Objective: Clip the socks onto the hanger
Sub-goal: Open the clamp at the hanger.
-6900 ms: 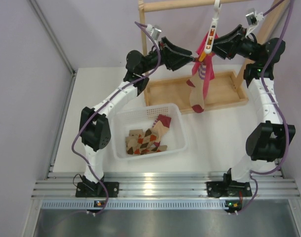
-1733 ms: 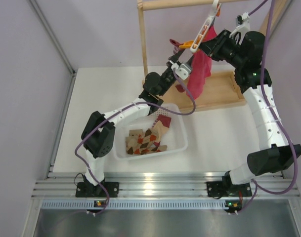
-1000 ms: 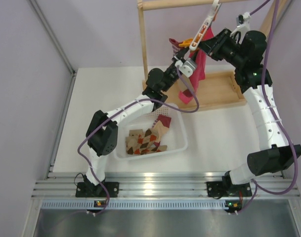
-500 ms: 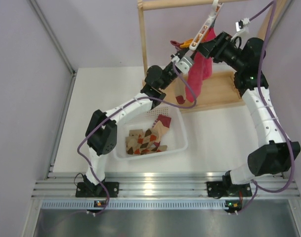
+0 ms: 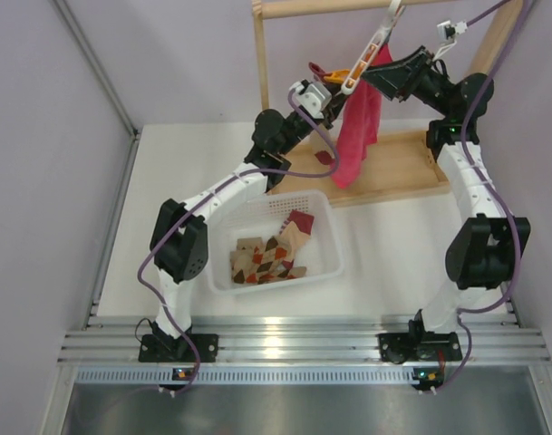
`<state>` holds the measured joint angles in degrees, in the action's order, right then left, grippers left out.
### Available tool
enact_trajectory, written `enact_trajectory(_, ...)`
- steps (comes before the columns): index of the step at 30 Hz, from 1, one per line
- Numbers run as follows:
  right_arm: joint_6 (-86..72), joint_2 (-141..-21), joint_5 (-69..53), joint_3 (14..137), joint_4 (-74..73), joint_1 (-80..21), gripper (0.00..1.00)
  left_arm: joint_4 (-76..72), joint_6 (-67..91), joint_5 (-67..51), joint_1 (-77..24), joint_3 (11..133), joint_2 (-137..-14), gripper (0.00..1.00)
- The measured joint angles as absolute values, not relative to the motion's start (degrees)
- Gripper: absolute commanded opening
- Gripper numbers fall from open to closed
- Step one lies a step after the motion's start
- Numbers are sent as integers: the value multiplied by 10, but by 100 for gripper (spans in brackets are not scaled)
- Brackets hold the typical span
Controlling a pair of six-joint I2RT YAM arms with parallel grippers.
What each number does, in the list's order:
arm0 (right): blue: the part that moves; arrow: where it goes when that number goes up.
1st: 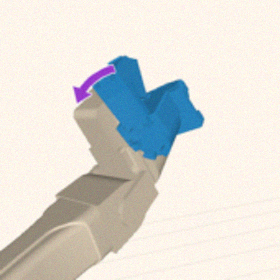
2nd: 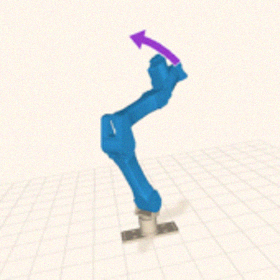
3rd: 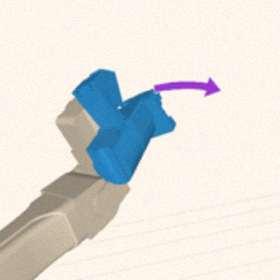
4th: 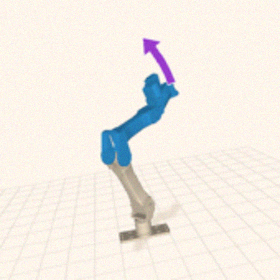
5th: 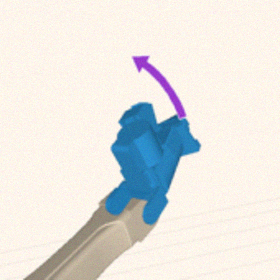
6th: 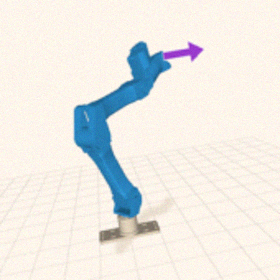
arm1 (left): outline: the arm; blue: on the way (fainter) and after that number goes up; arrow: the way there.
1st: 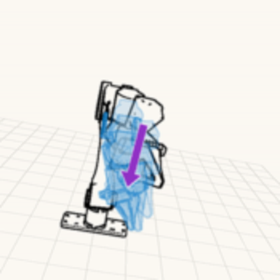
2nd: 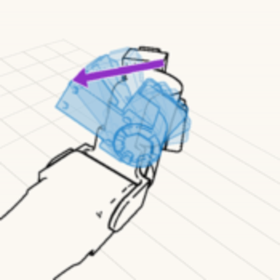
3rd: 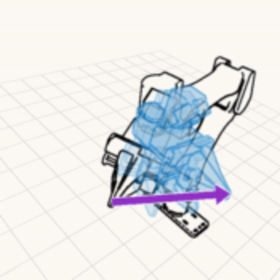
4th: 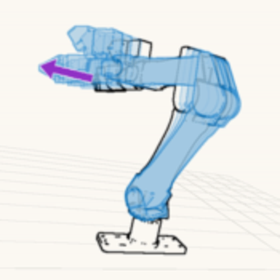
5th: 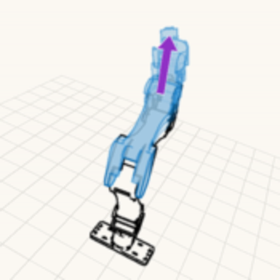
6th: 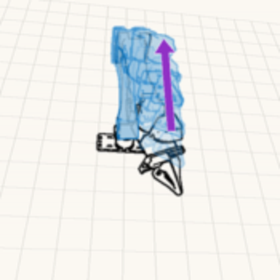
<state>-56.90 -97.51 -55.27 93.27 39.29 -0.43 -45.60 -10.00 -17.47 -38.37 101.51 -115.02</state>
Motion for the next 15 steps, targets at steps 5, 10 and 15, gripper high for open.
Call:
enact_trajectory(5, -604, -1003, -594, 946, 440, -3, 64, -445, -74, -187, -379, 1020, -1150, 0)
enact_trajectory(10, -563, -982, -637, 914, 455, -4, 62, -443, -63, -191, -379, 1023, -1150, 0)
enact_trajectory(15, -449, -942, -639, 871, 402, -4, 61, -442, -58, -197, -379, 1023, -1150, 0)
